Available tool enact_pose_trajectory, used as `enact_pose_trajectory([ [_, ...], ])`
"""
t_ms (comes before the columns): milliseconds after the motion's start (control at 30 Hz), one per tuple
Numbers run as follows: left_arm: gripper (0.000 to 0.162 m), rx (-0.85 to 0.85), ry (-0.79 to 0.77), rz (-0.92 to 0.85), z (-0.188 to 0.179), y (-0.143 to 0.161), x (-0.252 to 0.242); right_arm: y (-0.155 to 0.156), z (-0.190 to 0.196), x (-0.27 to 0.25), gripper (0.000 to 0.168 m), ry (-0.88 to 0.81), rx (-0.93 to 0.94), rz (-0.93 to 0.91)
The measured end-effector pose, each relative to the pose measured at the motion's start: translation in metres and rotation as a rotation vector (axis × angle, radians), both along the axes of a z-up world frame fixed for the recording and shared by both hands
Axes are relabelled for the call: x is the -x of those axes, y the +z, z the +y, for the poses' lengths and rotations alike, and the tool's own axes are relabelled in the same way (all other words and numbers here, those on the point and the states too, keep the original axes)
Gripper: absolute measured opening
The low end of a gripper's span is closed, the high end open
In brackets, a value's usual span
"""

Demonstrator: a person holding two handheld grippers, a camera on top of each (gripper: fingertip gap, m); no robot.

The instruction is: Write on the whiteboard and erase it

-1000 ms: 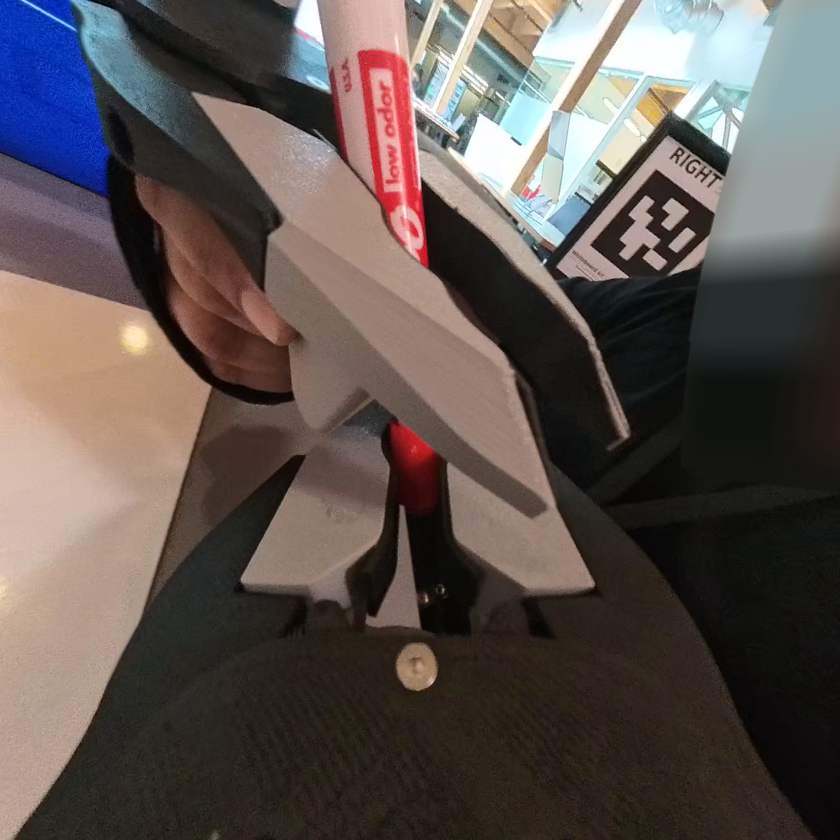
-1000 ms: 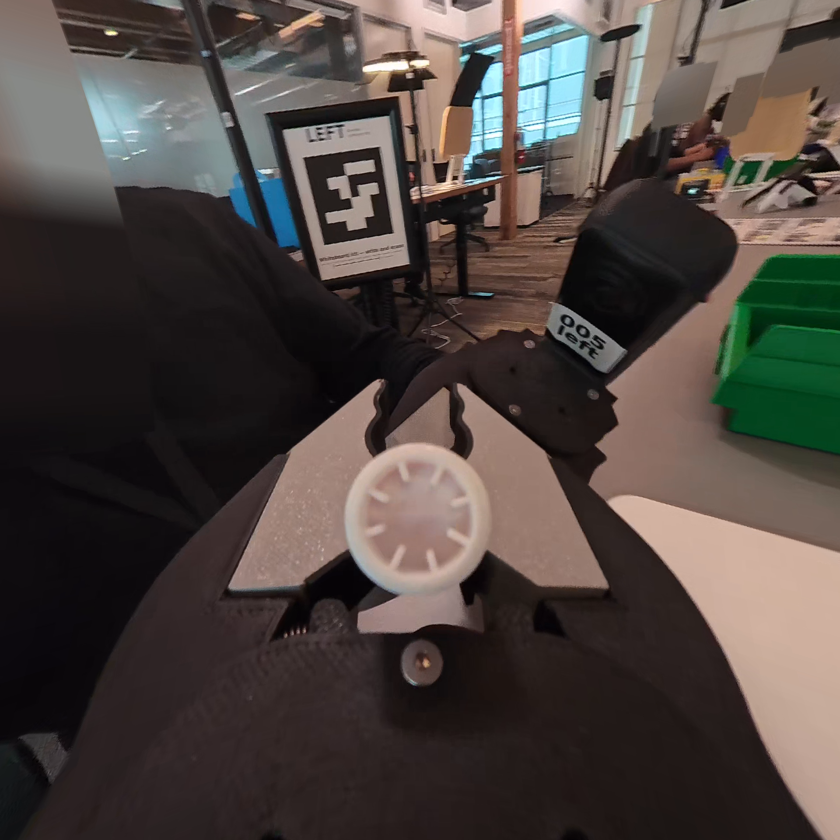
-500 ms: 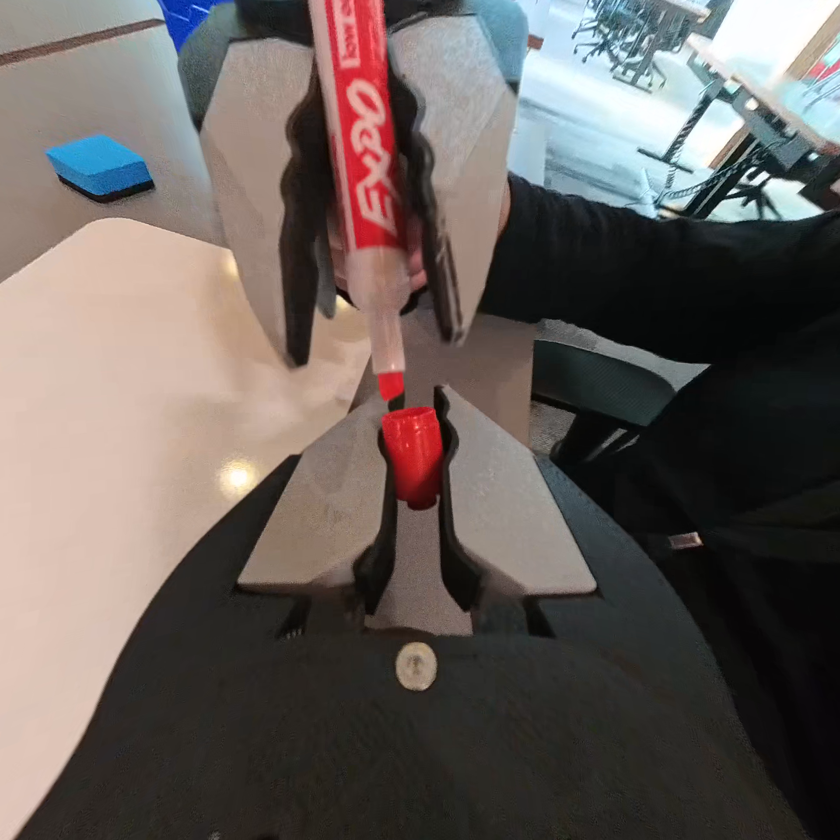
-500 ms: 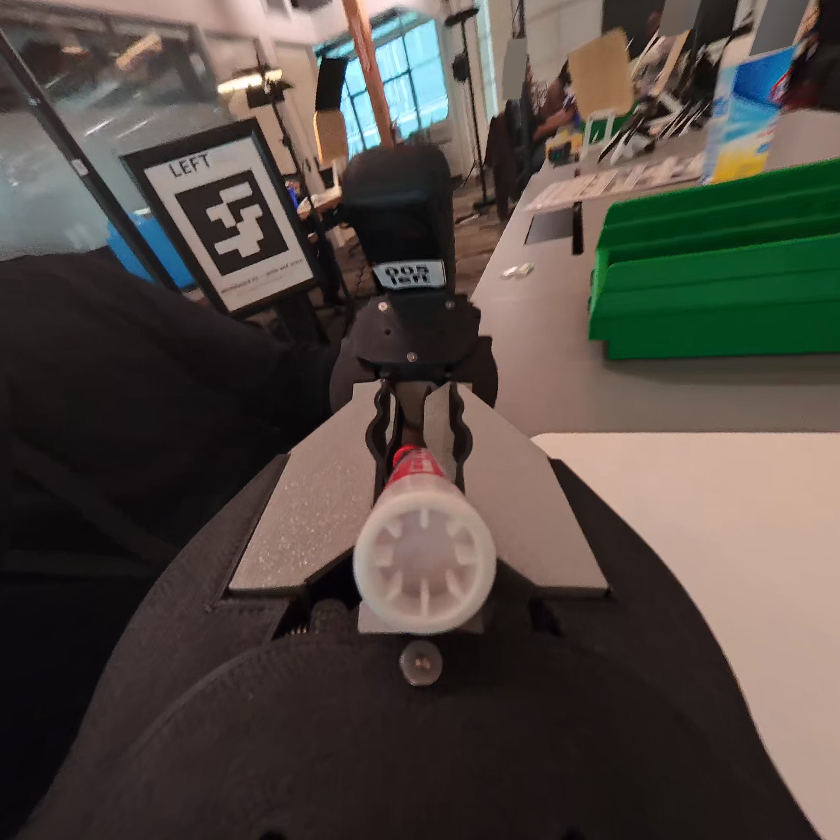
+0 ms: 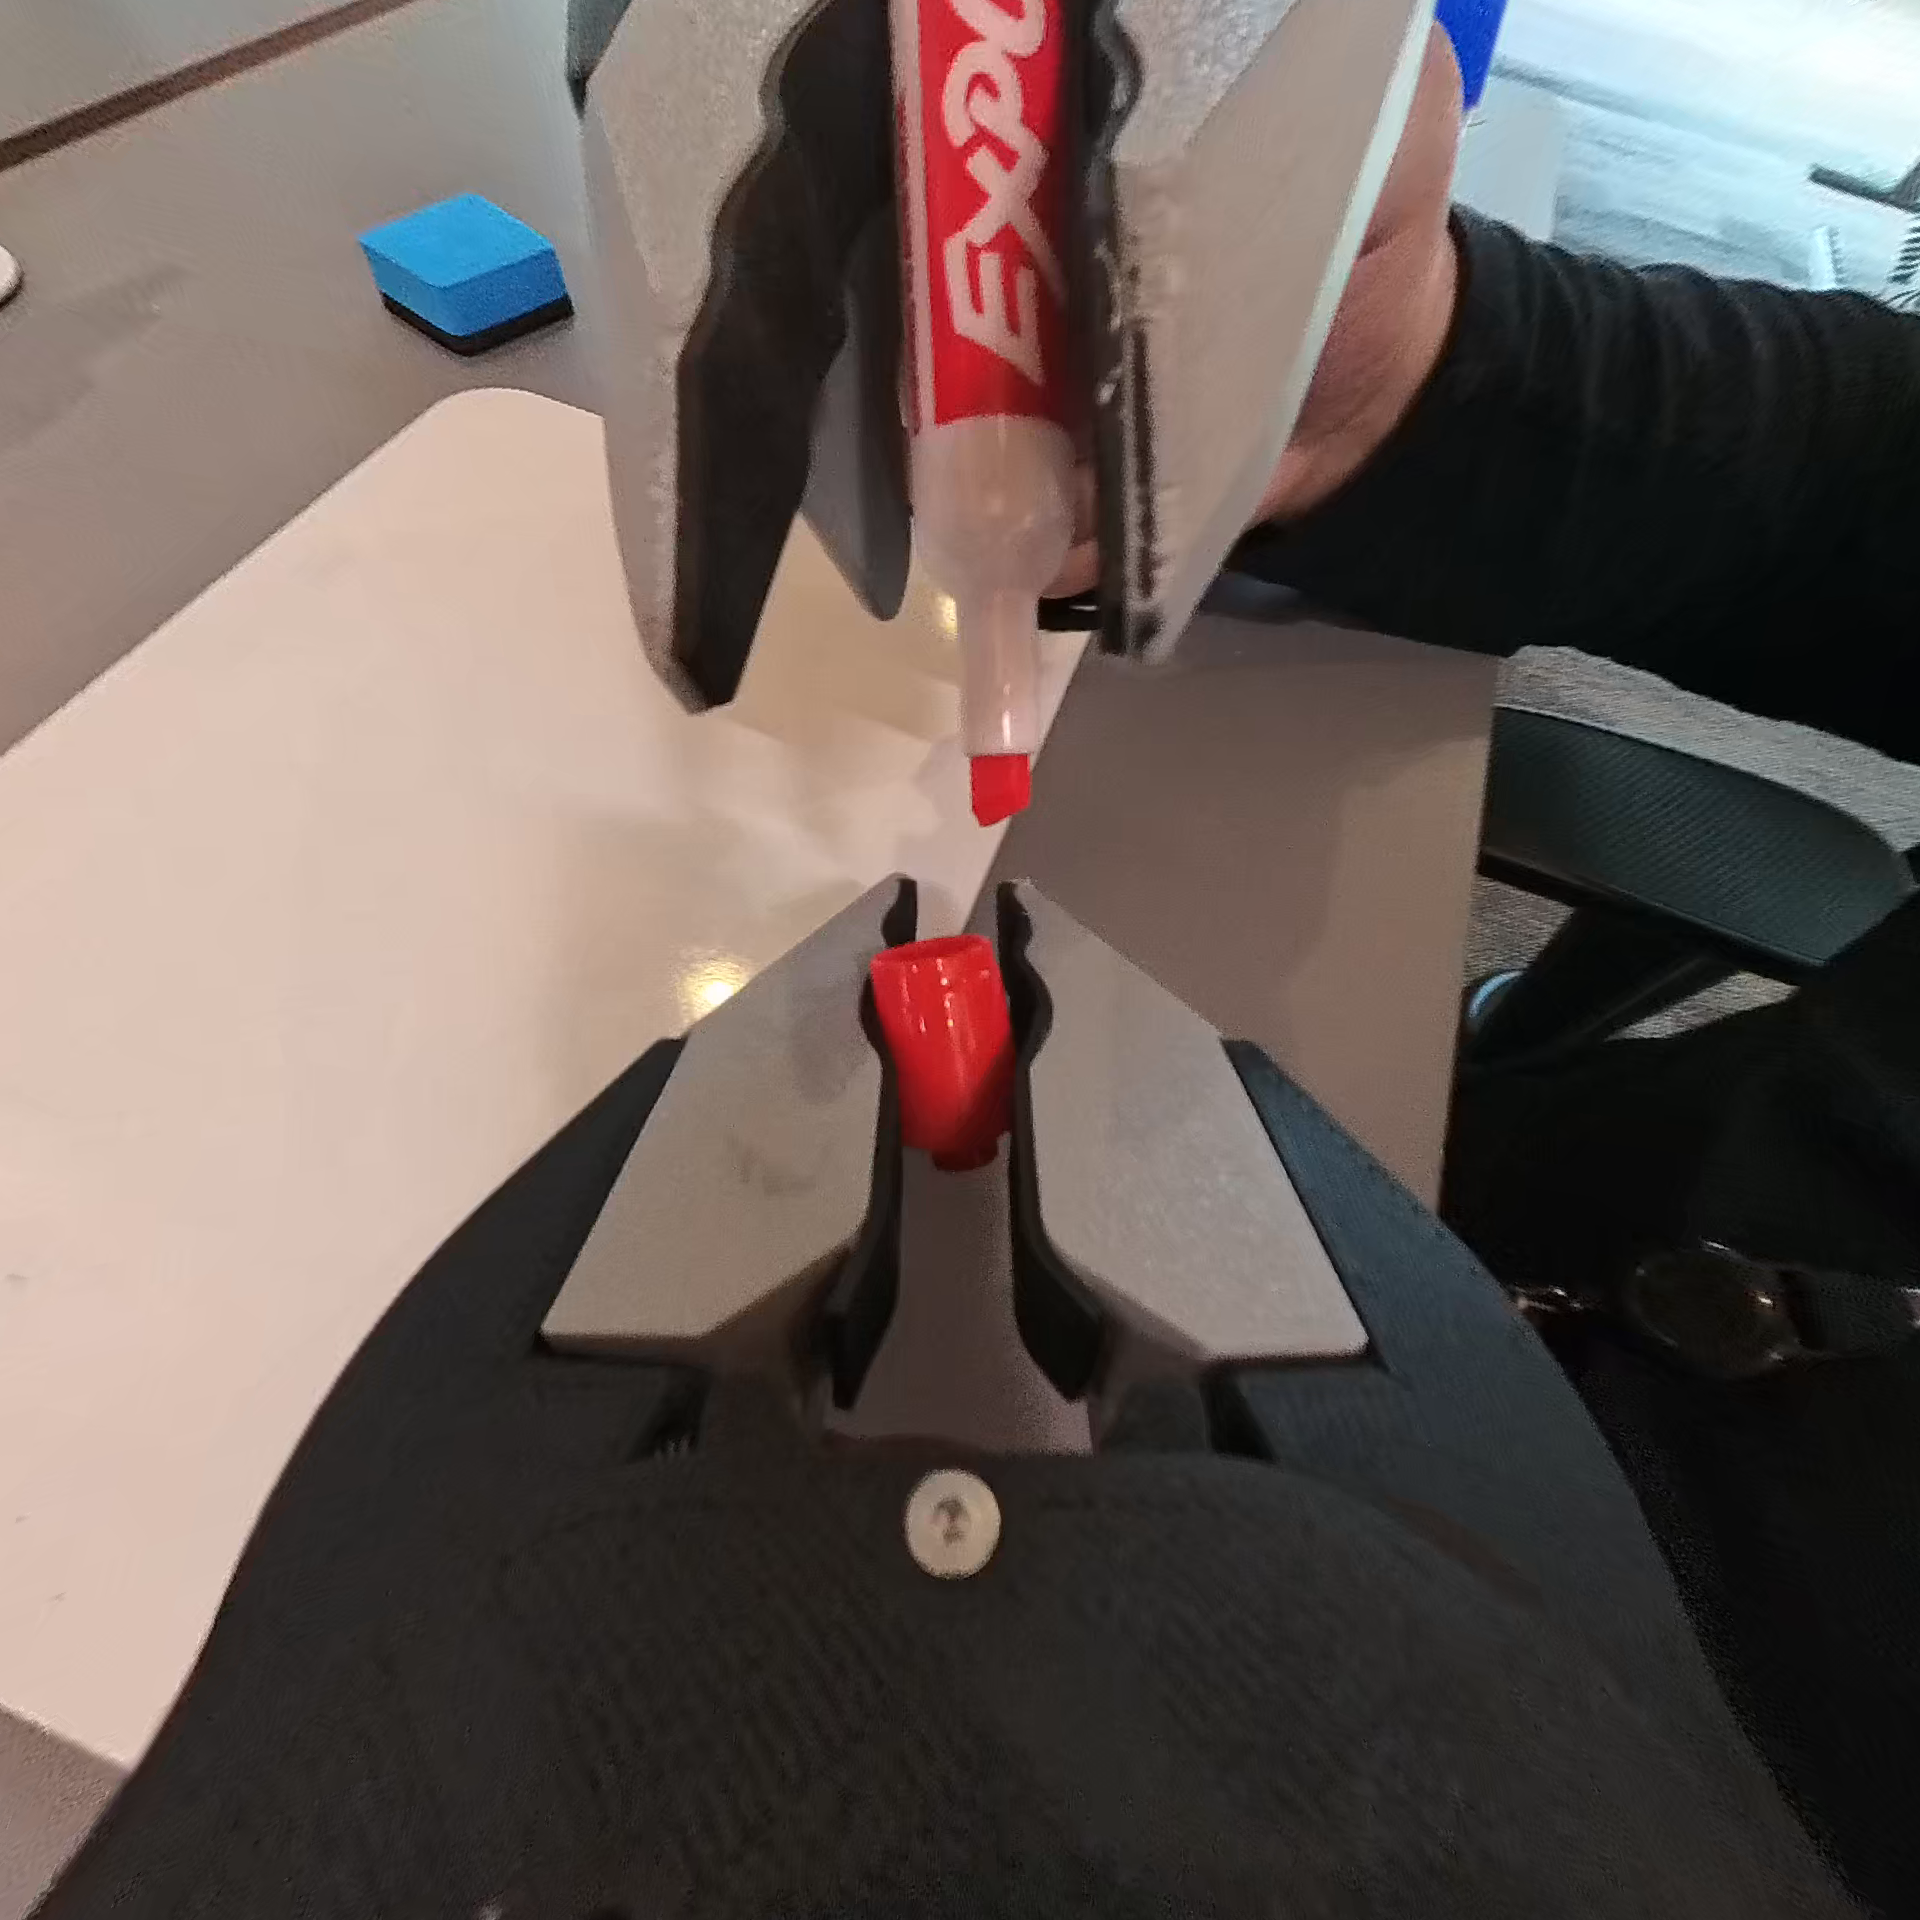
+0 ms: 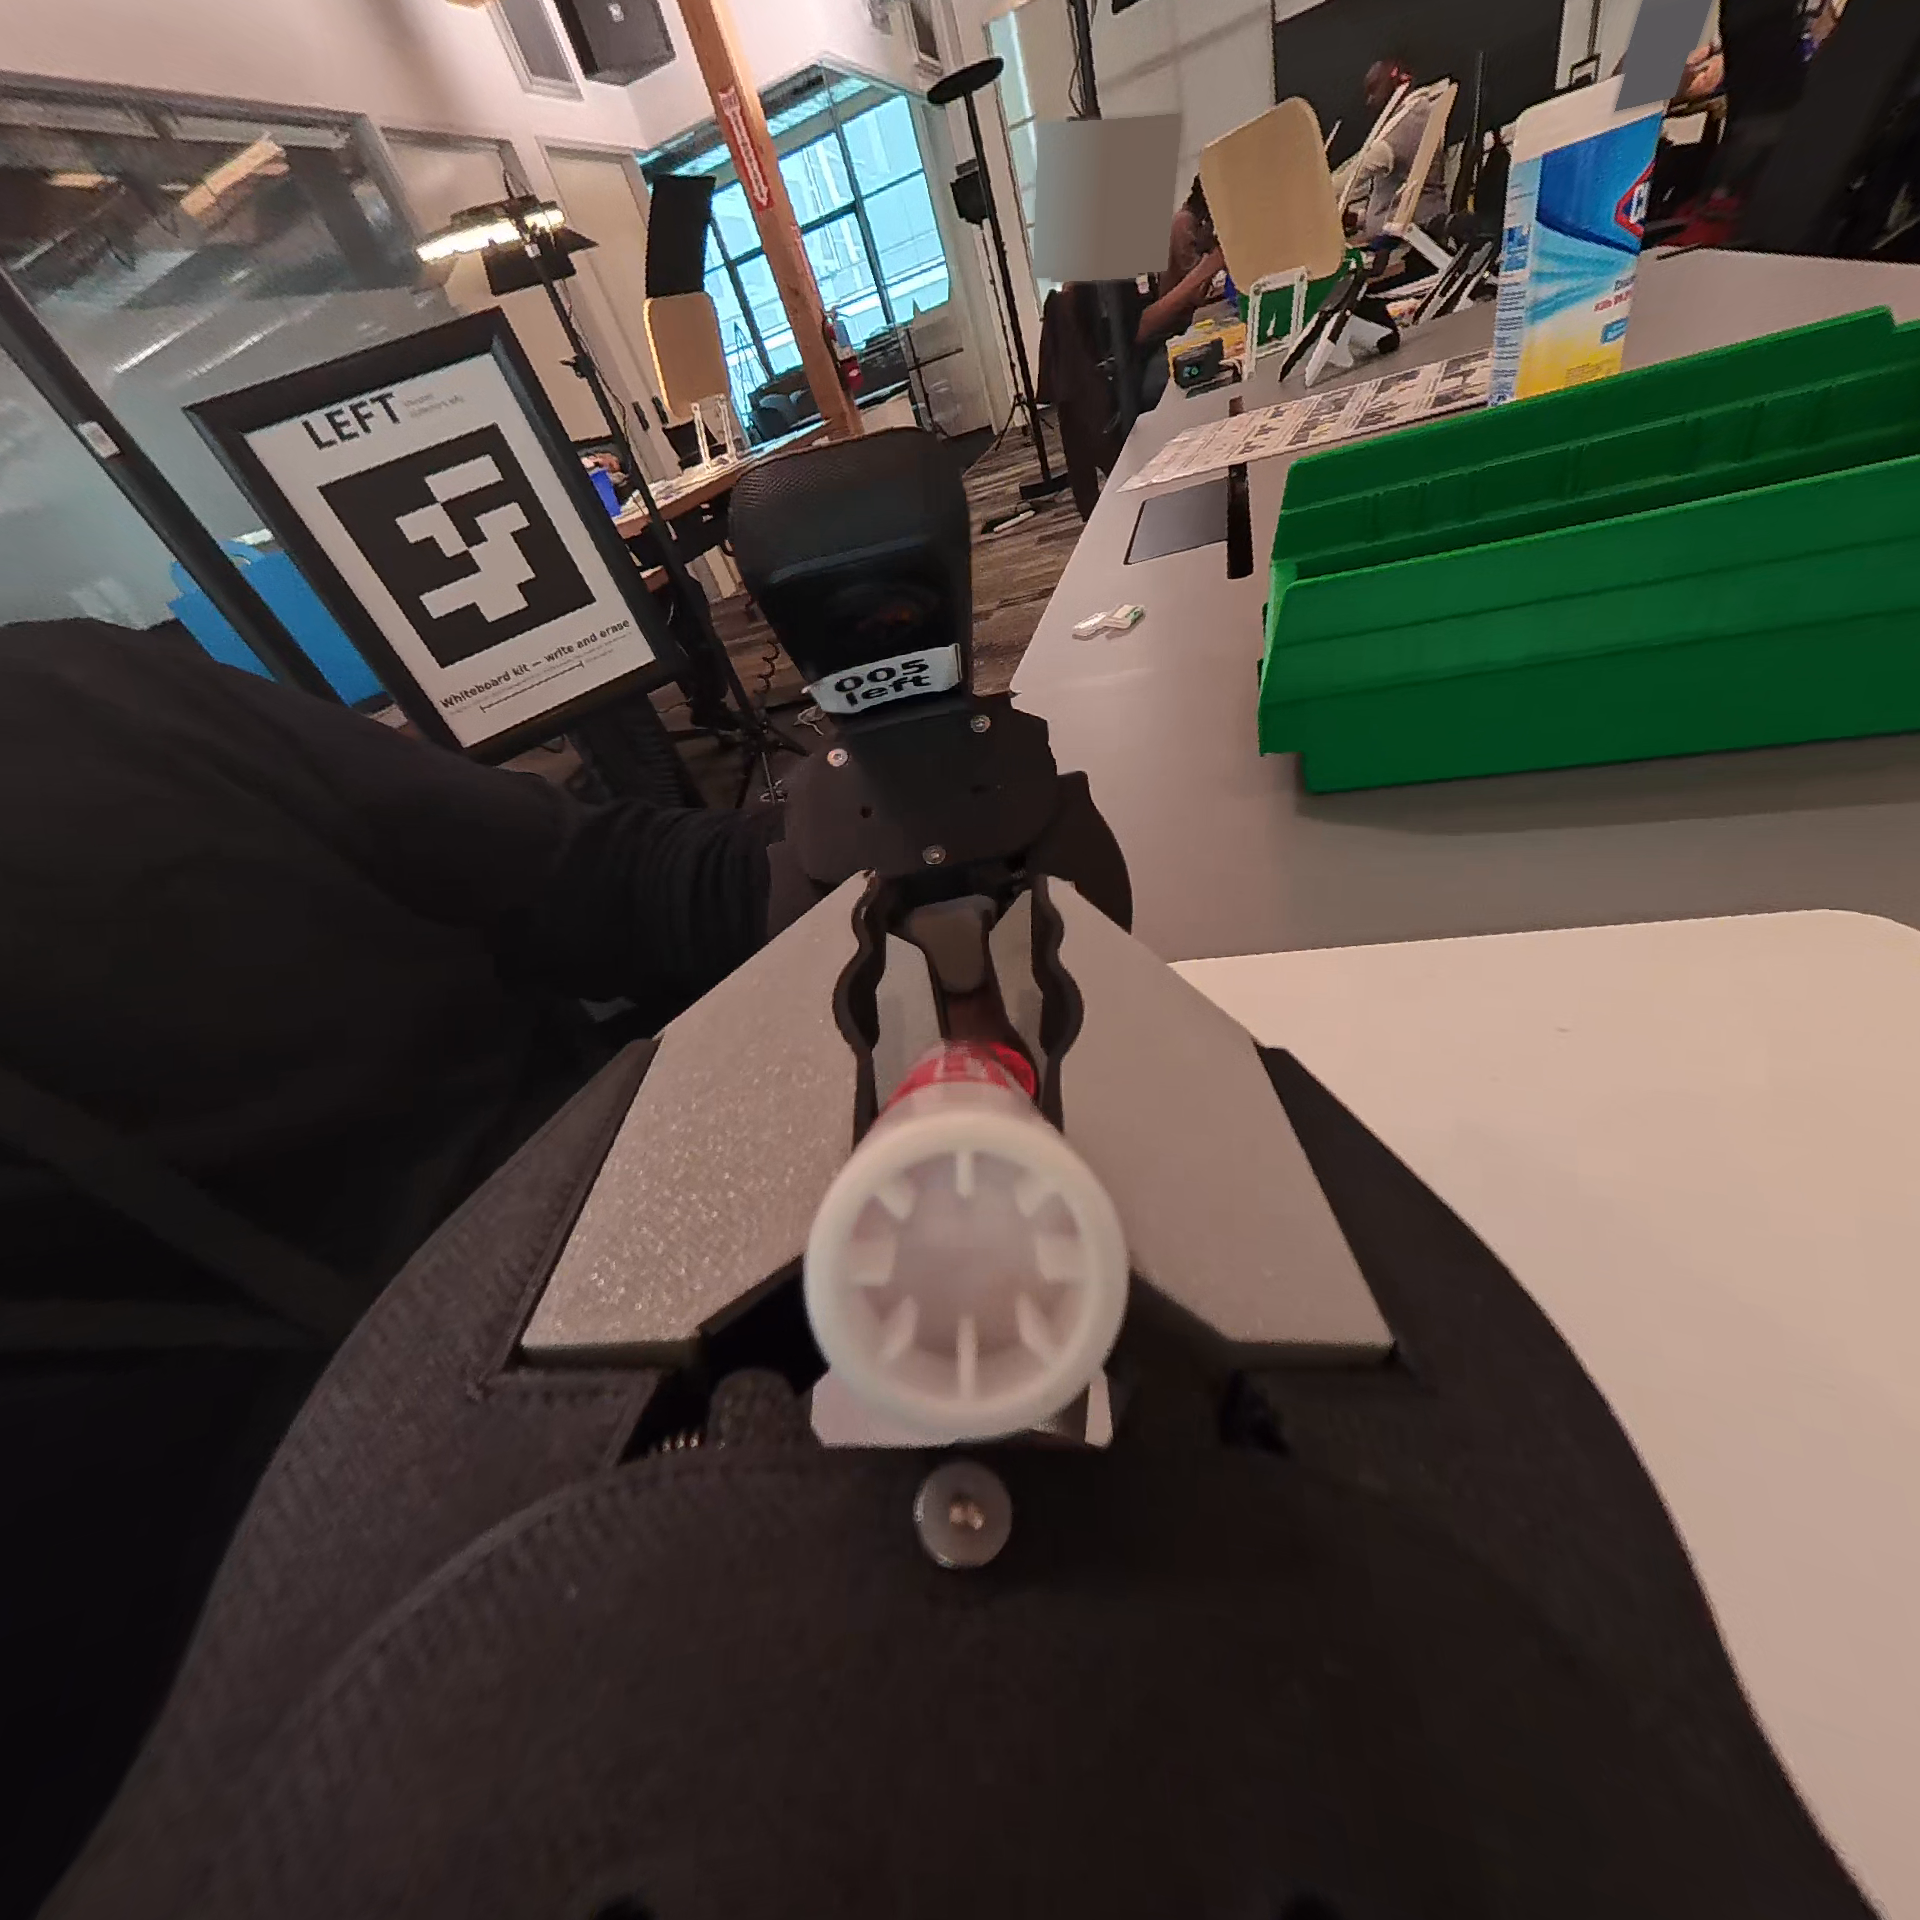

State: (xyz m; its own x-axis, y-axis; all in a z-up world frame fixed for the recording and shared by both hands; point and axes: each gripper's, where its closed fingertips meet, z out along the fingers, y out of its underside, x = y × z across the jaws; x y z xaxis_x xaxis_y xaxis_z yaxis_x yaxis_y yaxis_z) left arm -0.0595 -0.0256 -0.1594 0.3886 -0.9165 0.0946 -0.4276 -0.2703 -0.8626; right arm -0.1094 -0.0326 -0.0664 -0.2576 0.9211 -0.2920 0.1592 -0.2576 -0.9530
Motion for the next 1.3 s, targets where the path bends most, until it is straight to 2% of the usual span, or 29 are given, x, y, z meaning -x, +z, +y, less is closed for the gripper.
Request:
enact_pose_trajectory([
  [200,0.014,-0.079,0.046,-0.016,0.015,0.011,0.013,-0.003,0.018,-0.002,0.025,-0.077,0.01,0.001],
  [367,0.013,-0.136,0.128,-0.073,0.047,0.031,0.037,-0.007,0.049,-0.012,0.025,-0.181,0.082,0.004],
  [433,0.013,-0.09,0.103,-0.119,0.054,0.038,0.039,-0.008,0.059,-0.017,0.026,-0.204,0.117,0.016],
  [533,0.013,0.052,-0.038,-0.147,0.051,0.035,0.031,-0.014,0.078,-0.023,0.025,-0.29,0.121,0.002],
  [600,0.013,0.021,-0.031,-0.149,0.063,0.032,0.03,-0.019,0.087,-0.026,0.025,-0.323,0.138,-0.012],
  [667,0.013,-0.057,0.001,-0.182,0.073,0.033,0.03,-0.02,0.088,-0.027,0.025,-0.317,0.151,-0.018],
  [767,0.013,-0.103,-0.015,-0.164,0.066,0.032,0.023,-0.015,0.083,-0.024,0.025,-0.29,0.129,0.004],
  [867,0.013,-0.072,-0.033,-0.167,0.061,0.029,0.016,-0.01,0.073,-0.02,0.025,-0.244,0.091,0.029],
  [967,0.013,-0.07,-0.056,-0.216,0.057,0.032,0.01,-0.012,0.074,-0.018,0.025,-0.271,0.059,0.017],
  [1067,0.013,-0.125,-0.046,-0.205,0.059,0.031,0.011,-0.012,0.075,-0.018,0.025,-0.278,0.05,0.031],
  [1300,0.013,-0.13,-0.071,-0.171,0.055,0.024,0.006,-0.002,0.069,-0.018,0.025,-0.227,0.067,0.118],
])
